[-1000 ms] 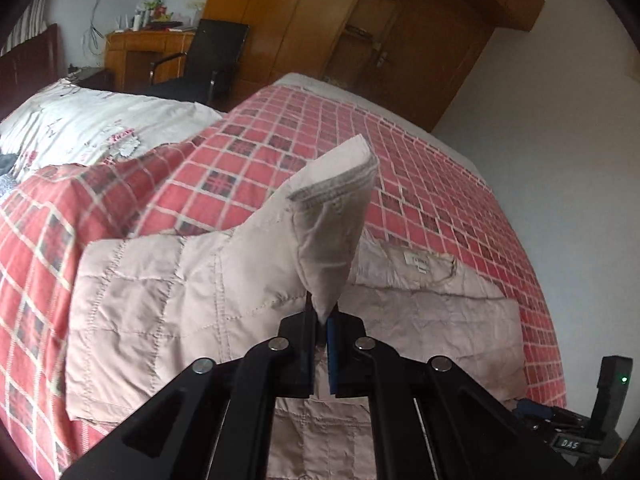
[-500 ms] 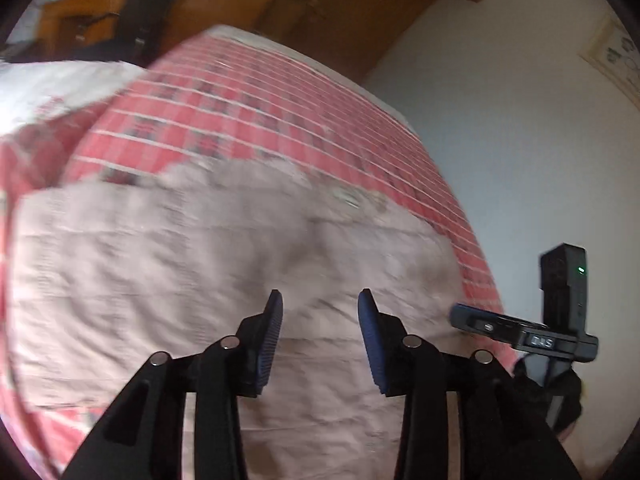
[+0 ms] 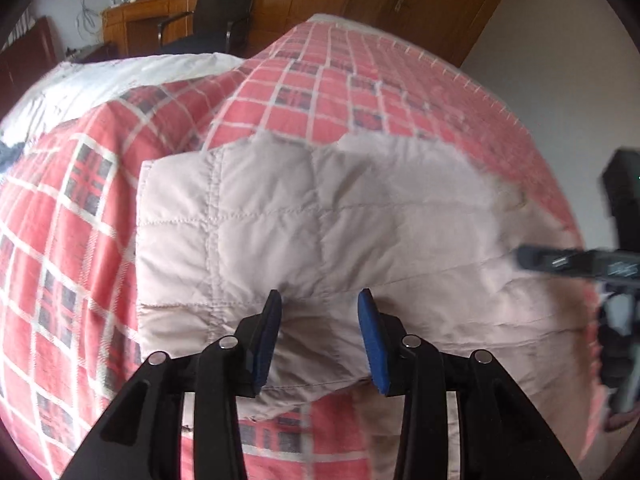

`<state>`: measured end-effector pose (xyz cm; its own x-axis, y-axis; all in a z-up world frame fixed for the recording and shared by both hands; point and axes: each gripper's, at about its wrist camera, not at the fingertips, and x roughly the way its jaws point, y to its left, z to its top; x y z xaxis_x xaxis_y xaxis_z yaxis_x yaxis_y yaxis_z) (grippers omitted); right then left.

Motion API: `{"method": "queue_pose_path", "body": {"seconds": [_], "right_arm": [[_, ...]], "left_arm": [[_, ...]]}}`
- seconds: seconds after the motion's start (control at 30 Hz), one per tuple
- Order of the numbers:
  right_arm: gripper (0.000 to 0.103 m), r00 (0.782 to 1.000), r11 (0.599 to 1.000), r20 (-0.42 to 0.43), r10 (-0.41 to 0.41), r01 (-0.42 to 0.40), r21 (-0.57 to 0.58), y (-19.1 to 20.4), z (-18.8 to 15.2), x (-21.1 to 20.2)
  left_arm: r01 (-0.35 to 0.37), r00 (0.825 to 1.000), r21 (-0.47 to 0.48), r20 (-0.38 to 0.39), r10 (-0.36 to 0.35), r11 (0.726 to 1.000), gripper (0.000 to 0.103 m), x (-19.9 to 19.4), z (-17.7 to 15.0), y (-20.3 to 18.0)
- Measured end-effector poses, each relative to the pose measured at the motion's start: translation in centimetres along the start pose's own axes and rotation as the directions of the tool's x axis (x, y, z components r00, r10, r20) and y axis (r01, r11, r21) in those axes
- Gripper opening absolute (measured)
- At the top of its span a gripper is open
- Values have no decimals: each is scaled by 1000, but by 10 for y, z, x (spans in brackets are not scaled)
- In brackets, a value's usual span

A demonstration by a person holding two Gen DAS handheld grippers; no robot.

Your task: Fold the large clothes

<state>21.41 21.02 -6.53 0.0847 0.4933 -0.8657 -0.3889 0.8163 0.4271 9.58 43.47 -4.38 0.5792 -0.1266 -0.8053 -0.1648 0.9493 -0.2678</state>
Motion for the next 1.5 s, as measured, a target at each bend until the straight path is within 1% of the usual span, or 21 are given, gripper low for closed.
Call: {"method": "queue_pose_path", "body": {"seconds": [0.03,0.07,0.1,0.13,0.17,0.3,0.37,0.47,0.53,0.57,0.7,0.73,0.87,0.97,1.07,1.13,1.2,1.3,1.4,1.43,1.5], "right_arm": [[60,1000,1000,-15,19,-18,8,-1,2,6],[46,999,999,-26,33,-33,15,-1,4,10],[37,997,998,-45,59,-58,23,-1,5,16],[23,996,997,-54,76,-74,31,-1,4,19],[11,995,996,-48,86,-84,35,-1,3,18],[8,988,989,51,145,-147,35,-9,-1,-22],[8,985,989,108,136,-141,41,-19,-4,-50],[8,980,997,194,41,-54,62,-46,-15,-99],[8,974,995,225,15,-37,94,-67,-23,-121],[8,972,994,234,-2,-24,107,-75,-28,-128],[7,954,979,265,-139,92,183,-122,-55,-160],[7,951,974,268,-155,102,203,-134,-61,-165],[7,946,954,267,-183,105,281,-172,-82,-173],[7,944,938,244,-223,140,317,-189,-95,-168],[7,953,926,175,-247,178,334,-199,-101,-140],[7,954,917,128,-272,217,334,-200,-102,-123],[7,957,914,96,-273,228,336,-204,-108,-110],[11,950,912,114,-290,238,335,-201,-111,-119],[12,918,906,178,-354,290,309,-183,-109,-147],[14,913,909,200,-356,289,301,-180,-105,-153],[14,919,927,228,-321,256,273,-173,-98,-160]], "left_arm": [[2,1000,-16,23,-2,1000,40,-9,2,3],[-3,999,-30,43,5,1000,40,-15,5,5],[-11,998,-45,62,13,999,40,-22,9,7],[-16,996,-59,81,21,998,40,-28,11,10],[-25,995,-71,97,31,997,40,-33,15,13],[-48,989,-79,138,59,996,40,-51,23,19],[-48,988,-73,144,58,996,40,-54,26,18],[-28,989,-60,140,36,998,40,-51,29,11],[-19,991,-42,129,24,999,40,-44,30,1],[-15,992,-27,122,18,1000,40,-40,30,-5],[0,996,36,86,-3,999,40,-21,28,-33],[6,997,54,77,-10,999,39,-16,28,-41],[17,999,117,42,-22,993,39,1,26,-69],[-20,1000,167,5,19,986,39,21,23,-85],[-63,996,193,-43,72,979,39,44,18,-89],[-72,994,194,-68,87,978,39,56,15,-88],[-74,993,192,-75,89,979,39,58,15,-88],[-68,995,194,-55,80,979,39,43,19,-91],[-32,999,201,3,32,979,40,19,25,-101],[-22,1000,207,15,19,978,41,14,28,-107],[-1,1000,216,11,-1,976,41,16,30,-116]]}}
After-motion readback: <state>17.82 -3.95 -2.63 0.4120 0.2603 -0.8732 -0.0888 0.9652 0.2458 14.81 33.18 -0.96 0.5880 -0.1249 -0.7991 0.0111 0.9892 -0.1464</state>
